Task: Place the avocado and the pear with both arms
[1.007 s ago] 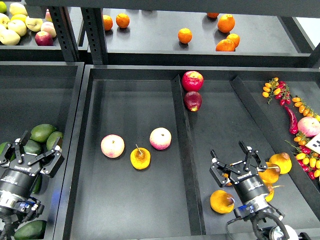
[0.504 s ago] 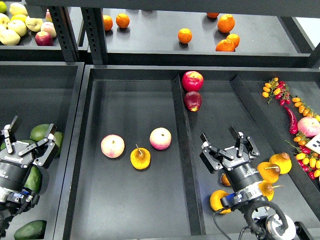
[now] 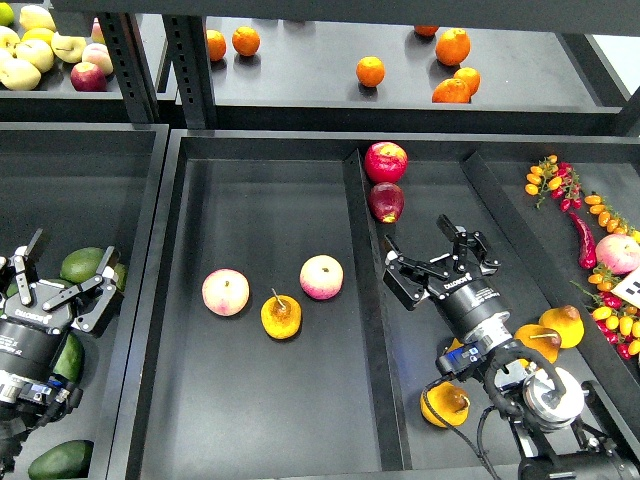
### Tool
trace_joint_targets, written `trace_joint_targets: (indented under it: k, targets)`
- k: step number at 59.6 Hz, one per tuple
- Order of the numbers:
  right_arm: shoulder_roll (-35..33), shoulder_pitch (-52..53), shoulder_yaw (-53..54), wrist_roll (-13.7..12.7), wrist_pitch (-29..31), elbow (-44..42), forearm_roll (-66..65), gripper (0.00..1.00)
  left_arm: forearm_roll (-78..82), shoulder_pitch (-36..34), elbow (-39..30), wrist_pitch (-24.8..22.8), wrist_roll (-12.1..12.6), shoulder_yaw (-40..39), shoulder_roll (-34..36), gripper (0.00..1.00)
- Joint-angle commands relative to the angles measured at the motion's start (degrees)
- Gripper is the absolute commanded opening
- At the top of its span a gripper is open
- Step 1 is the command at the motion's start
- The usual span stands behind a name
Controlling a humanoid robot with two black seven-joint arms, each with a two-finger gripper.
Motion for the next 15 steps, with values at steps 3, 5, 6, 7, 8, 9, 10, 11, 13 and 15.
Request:
trace_joint_targets:
  k: [3, 5, 6, 7, 8, 9, 10, 11, 13, 15]
  targets:
    - [0.0, -0.58, -0.91, 0.05, 1.6, 0.09, -0.08, 1.0, 0.24, 0.0, 0.05, 0.0, 0.0, 0.57, 0.0, 0.99]
    - [0.0, -0.58, -0.91, 0.05, 1.86, 0.09, 0.01, 1.0, 0.24, 0.0, -0.04, 0.0, 0.0, 0.57, 0.0, 0.99]
    - [0.0, -0.58, -0.99, 0.05, 1.86, 0.09, -0.07, 1.0, 0.24, 0.0, -0.04, 0.0, 0.0, 0.57, 0.0, 0.99]
    - [0.0, -0.58, -0.99, 0.05, 1.86, 0.09, 0.01, 1.0, 0.24, 0.0, -0.04, 0.0, 0.0, 0.57, 0.0, 0.99]
    - [0.0, -0.58, -0.99, 0.05, 1.86, 0.09, -0.07, 1.0, 0.24, 0.0, -0.04, 0.0, 0.0, 0.57, 0.0, 0.99]
    - [0.0, -0.58, -0.99, 0.05, 1.86, 0.09, -0.08, 1.0, 0.24, 0.0, -0.04, 0.0, 0.0, 0.57, 0.0, 0.99]
    - [0.0, -0.58, -0.99, 0.05, 1.86, 0.0, -0.08, 1.0, 0.24, 0.0, -0.04, 0.0, 0.0, 0.57, 0.0, 0.99]
    - [0.0, -0.58, -0.99, 0.05, 1.86, 0.0, -0.08, 1.0, 0.24, 0.0, -0.04, 0.0, 0.0, 0.57, 0.0, 0.99]
    - [0.0, -0.58, -0.99, 0.13, 1.86, 0.0, -0.07, 1.0, 0.24, 0.0, 0.05, 0.0, 0.0, 0.66, 0.0, 0.99]
    - [0.0, -0.58, -0.99, 0.05, 1.86, 0.0, -0.08, 1.0, 0.24, 0.09, 0.05, 0.0, 0.0, 0.66, 0.0, 0.99]
